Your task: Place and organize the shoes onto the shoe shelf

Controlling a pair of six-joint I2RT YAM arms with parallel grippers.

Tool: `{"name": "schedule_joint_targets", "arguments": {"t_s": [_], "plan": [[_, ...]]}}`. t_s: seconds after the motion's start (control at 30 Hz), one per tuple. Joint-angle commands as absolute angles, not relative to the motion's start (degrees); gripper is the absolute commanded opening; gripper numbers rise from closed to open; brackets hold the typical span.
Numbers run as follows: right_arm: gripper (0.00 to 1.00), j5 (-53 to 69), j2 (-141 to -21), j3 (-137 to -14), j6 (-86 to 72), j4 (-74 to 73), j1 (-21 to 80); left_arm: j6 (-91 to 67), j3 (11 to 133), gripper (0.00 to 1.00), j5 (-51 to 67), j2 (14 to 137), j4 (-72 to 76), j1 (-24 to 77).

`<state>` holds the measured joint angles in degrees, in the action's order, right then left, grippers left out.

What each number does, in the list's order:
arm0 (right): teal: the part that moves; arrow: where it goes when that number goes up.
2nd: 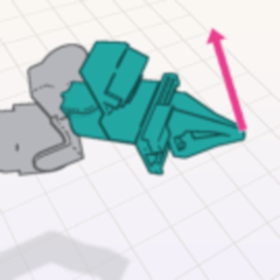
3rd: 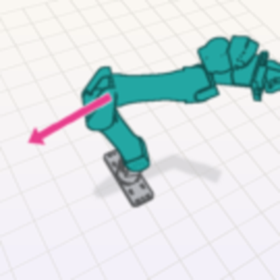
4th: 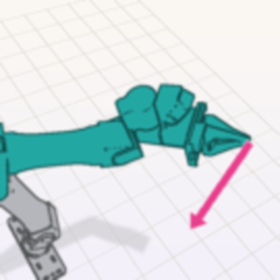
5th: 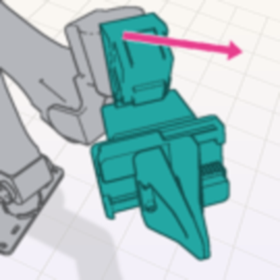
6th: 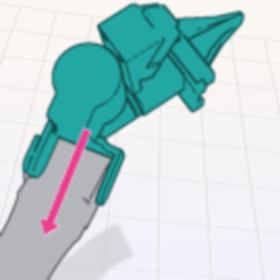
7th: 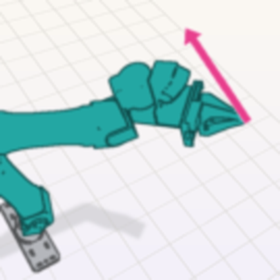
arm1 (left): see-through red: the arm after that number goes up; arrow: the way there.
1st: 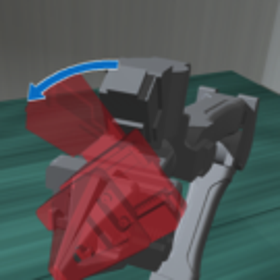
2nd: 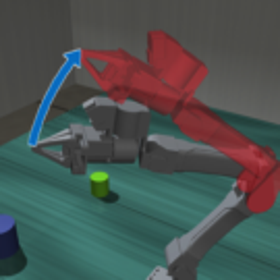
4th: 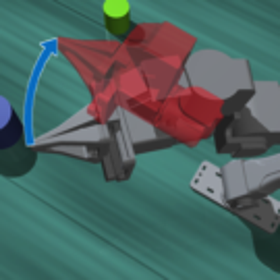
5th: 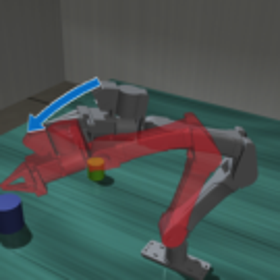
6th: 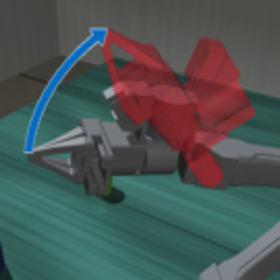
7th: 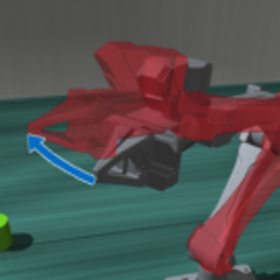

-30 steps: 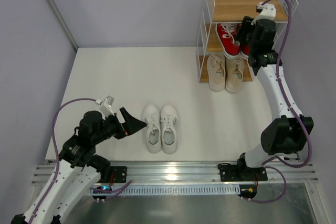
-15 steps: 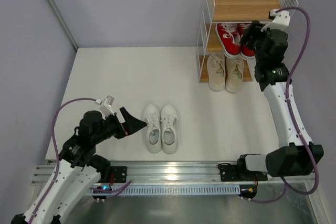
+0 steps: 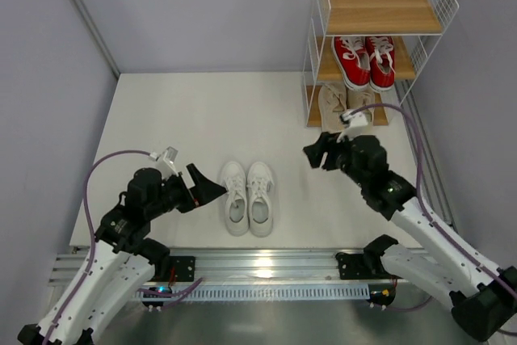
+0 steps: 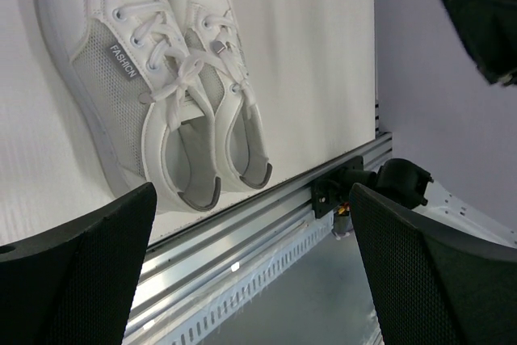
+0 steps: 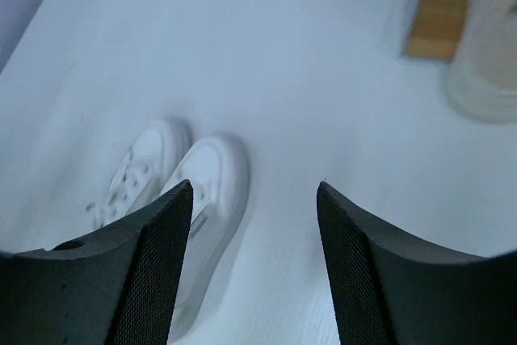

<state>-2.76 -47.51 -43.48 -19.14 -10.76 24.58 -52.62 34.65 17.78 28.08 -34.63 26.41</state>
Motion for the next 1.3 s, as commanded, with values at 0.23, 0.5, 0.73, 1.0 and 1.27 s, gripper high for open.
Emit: {"name": "schedule_joint_targets", "arguments": {"t_s": [0.23,0.5,0.73,1.0,1.27], "plan": [[0.67,-18.81,-63.35,-39.98,-36.02,-3.44,62.47,-54.05,33.22,1.0,12.57,25.15,-37.18,26.54],[0.67,-25.75,-78.82,-48.16,-44.29,-2.82,72.77,-53.44,33.22,1.0,11.08,22.06,-40.6,26.54],[0.67,-30.75,-85.34,-53.78,-52.2,-10.43,76.11,-52.65,33.22,1.0,11.51,22.06,-41.22,26.54],[0.67,-35.85,-87.89,-54.84,-59.5,-19.07,77.6,-52.3,33.05,1.0,11.43,21.27,-42.01,26.54],[0.65,-33.93,-90.96,-57.21,-56.87,-17.06,78.66,-52.47,32.43,1.0,12.48,23.2,-39.99,26.54]]}}
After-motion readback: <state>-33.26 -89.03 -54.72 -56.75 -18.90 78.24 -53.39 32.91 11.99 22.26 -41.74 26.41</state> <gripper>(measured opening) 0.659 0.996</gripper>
